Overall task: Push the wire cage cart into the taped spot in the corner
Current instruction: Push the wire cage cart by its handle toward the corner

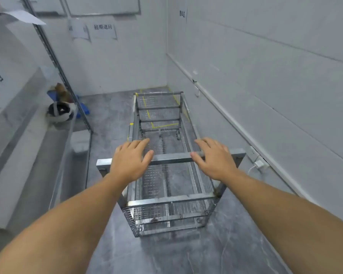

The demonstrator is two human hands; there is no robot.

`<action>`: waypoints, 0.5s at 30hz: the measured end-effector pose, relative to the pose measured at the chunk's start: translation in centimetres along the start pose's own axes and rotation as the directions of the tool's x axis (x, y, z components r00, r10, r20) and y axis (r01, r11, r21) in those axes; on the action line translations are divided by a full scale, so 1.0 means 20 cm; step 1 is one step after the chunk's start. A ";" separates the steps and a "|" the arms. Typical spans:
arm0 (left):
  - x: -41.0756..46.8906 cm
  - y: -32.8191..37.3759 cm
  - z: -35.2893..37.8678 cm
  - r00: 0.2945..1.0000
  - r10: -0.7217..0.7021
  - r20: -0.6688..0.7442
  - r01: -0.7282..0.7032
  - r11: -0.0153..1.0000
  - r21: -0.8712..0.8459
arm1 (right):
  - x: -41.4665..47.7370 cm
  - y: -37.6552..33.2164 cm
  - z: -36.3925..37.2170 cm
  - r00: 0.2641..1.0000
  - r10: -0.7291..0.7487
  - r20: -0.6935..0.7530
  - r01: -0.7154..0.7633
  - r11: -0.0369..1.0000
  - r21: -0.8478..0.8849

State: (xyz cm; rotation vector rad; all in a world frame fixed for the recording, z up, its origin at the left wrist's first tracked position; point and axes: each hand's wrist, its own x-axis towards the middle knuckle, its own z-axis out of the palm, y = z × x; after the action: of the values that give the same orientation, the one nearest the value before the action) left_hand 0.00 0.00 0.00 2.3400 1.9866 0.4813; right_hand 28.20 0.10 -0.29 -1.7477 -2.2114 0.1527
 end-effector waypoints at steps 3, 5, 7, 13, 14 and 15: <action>0.02 -0.04 0.06 0.997 0.023 0.071 -0.024 1.000 0.010 | 0.03 0.04 0.07 0.996 0.006 0.084 -0.001 0.998 -0.061; 0.02 -0.07 0.10 0.984 0.066 0.168 -0.067 0.998 0.003 | 0.03 0.06 0.13 0.986 -0.004 0.166 0.018 0.996 -0.084; 0.03 -0.10 0.13 0.969 0.129 0.209 -0.137 0.990 0.022 | 0.06 0.08 0.18 0.981 -0.035 0.192 0.061 0.990 -0.129; 0.13 -0.19 0.15 0.939 0.191 0.286 -0.226 0.970 0.094 | 0.15 0.06 0.23 0.984 -0.056 0.169 0.093 0.972 -0.217; 0.14 -0.20 0.15 0.935 0.209 0.285 -0.249 0.962 0.112 | 0.16 0.06 0.25 0.987 -0.057 0.147 0.091 0.968 -0.233; 0.15 -0.21 0.16 0.935 0.223 0.275 -0.265 0.956 0.127 | 0.16 0.07 0.26 0.990 -0.064 0.125 0.093 0.966 -0.241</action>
State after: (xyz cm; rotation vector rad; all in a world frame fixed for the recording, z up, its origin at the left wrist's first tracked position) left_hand -2.88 4.27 -3.35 2.6046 1.6858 0.0125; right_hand 27.19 4.11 -5.07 -1.8119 -2.4715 -0.0416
